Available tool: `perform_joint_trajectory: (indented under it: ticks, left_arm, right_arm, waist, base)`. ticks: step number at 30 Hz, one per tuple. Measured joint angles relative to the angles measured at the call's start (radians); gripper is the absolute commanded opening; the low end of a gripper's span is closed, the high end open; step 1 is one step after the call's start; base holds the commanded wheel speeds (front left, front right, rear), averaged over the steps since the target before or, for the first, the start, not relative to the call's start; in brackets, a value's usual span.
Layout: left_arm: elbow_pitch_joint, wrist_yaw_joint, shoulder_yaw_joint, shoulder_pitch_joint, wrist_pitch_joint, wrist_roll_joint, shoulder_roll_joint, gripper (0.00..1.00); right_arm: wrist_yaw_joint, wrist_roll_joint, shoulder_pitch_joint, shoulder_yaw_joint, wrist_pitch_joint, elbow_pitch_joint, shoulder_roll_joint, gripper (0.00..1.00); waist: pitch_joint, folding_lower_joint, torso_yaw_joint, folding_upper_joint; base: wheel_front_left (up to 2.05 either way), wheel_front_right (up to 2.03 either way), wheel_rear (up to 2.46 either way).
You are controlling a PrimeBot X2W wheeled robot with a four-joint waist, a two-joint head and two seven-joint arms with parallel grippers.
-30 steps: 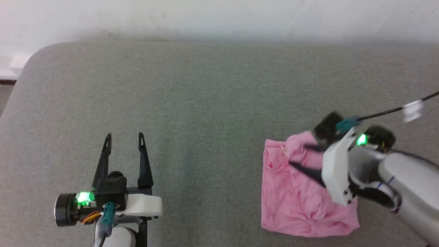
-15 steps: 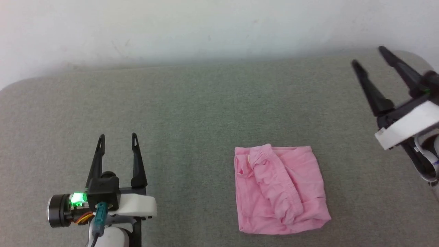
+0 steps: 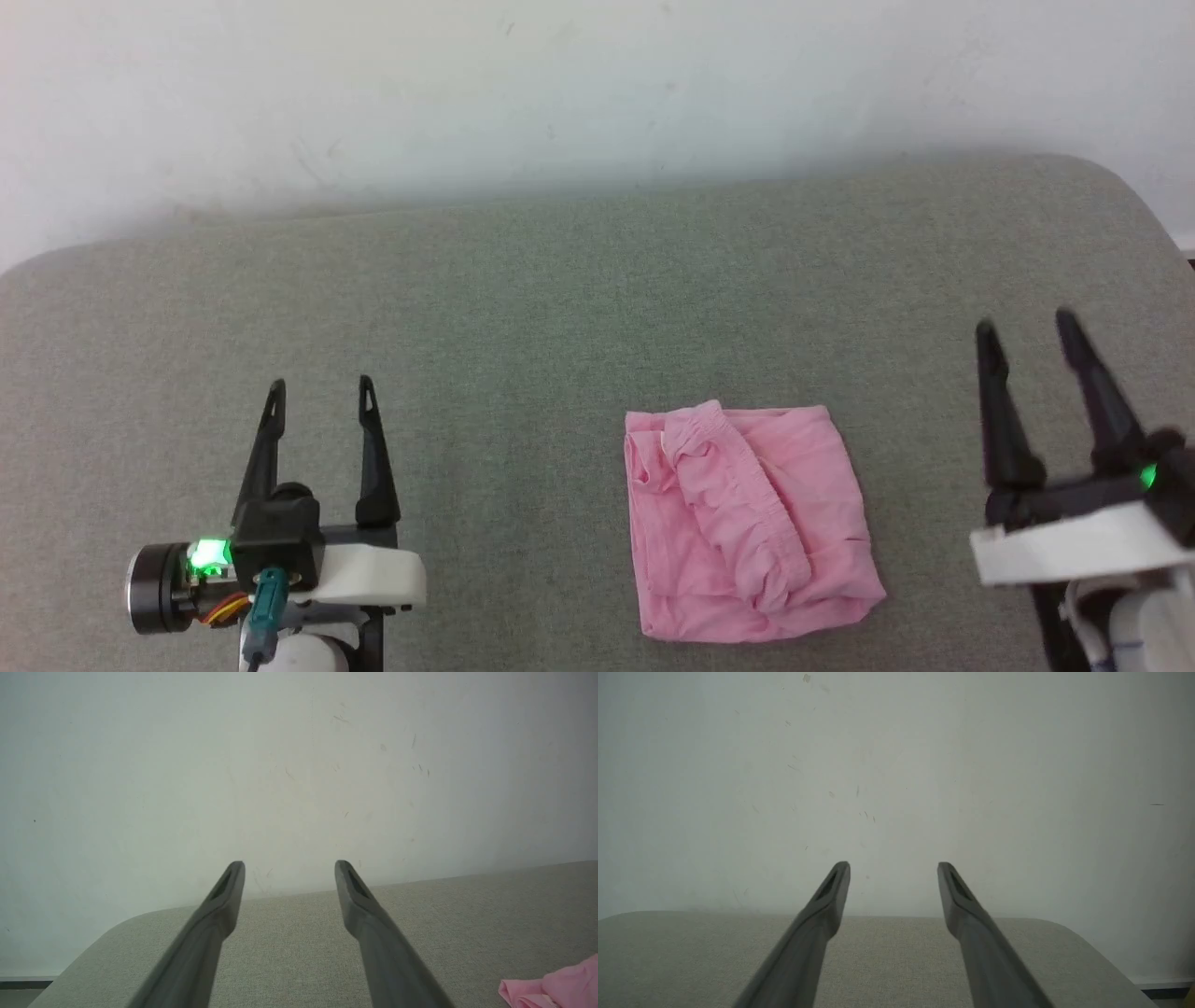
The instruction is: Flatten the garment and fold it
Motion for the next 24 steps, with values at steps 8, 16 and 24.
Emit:
perform_joint_trajectory:
  ticks: [8, 16, 24]
  left_arm:
    - [-0.015, -0.005, 0.015, 0.022, 0.000, 0.000, -0.002, 1.00]
    - [-0.023, -0.013, 0.026, 0.035, 0.000, 0.001, -0.004, 1.00]
    - [-0.027, -0.015, 0.027, 0.037, 0.000, 0.002, -0.018, 1.00]
  right_arm:
    - [0.000, -0.029, 0.080, -0.017, 0.000, -0.062, 0.058, 1.00]
    - [0.000, 0.006, -0.119, 0.028, 0.053, -0.036, -0.110, 1.00]
    - [0.000, 0.285, -0.324, 0.310, 0.646, 0.058, -0.344, 1.00]
  waist:
    - [-0.018, 0.0000, 0.002, 0.0000]
    - [-0.029, 0.0001, 0.003, 0.0000]
    - [-0.007, 0.0002, 0.015, 0.0000]
  base:
    - [0.00, 0.00, 0.00]
    - [0.00, 0.00, 0.00]
    - [0.00, 0.00, 0.00]
